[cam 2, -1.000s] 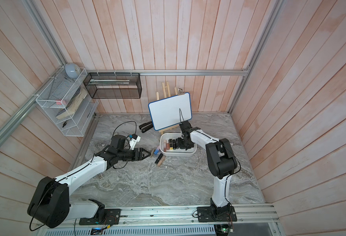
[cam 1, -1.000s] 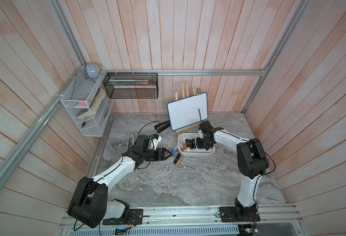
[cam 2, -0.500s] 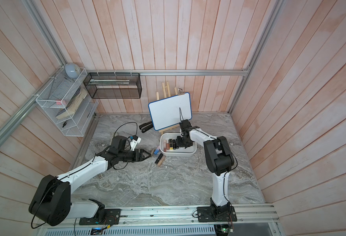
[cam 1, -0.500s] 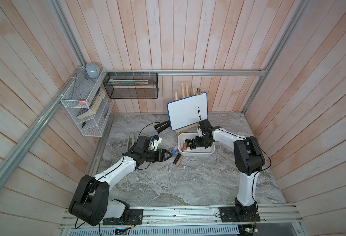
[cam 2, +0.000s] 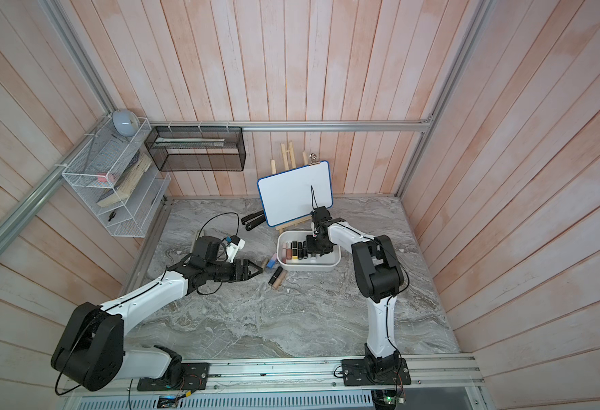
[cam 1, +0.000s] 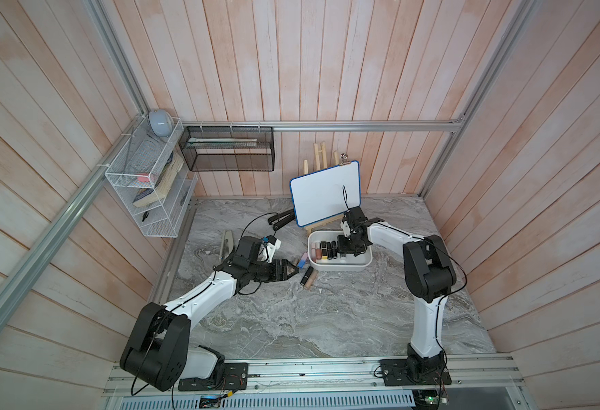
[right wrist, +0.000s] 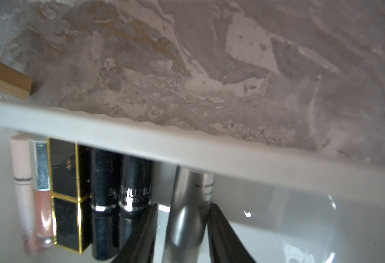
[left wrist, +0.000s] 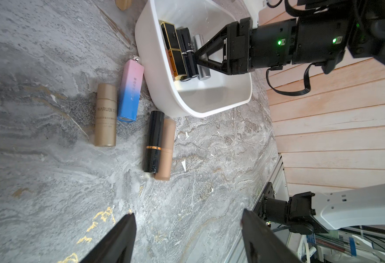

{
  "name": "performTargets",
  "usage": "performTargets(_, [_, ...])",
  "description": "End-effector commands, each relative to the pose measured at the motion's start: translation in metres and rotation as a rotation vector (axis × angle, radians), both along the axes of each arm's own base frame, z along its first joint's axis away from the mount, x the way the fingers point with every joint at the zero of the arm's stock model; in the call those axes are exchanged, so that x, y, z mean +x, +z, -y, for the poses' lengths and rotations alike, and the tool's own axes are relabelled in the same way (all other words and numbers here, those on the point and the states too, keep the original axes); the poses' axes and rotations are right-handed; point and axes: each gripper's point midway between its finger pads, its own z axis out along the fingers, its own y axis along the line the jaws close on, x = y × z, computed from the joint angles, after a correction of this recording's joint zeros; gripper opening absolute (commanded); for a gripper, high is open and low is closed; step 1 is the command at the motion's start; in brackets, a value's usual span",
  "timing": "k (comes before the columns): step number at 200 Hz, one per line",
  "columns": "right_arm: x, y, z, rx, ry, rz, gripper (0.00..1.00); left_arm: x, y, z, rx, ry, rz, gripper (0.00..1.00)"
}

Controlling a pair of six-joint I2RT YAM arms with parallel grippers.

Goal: Put the lipstick into the storage box
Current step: Place the lipstick in the storage box, then pick up the lipstick at the center of the board.

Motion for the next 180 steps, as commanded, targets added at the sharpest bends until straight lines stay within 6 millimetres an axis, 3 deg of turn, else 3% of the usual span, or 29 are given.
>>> performTargets(1, [0.006,0.011,-0.005,0.034,0.007,0.018,0.42,-0.004,-0.008,0.000,0.016,-0.015,0.001,0.78])
performTargets(60, [0.003,0.042,-0.011,0.095,0.002,0.064,0.43,-0.006,-0.009,-0.006,0.055,-0.005,0.011,0.78])
performTargets(106, [-0.007,0.090,-0.011,0.124,-0.011,0.151,0.44,-0.001,-0.025,-0.022,0.238,0.036,0.012,0.77])
performTargets(140, [-0.026,0.123,-0.016,0.155,-0.009,0.209,0.44,0.006,-0.039,-0.027,0.420,0.035,0.021,0.75])
performTargets(180, [-0.054,0.139,-0.028,0.215,0.006,0.226,0.44,0.024,-0.054,-0.026,0.597,0.013,0.036,0.73])
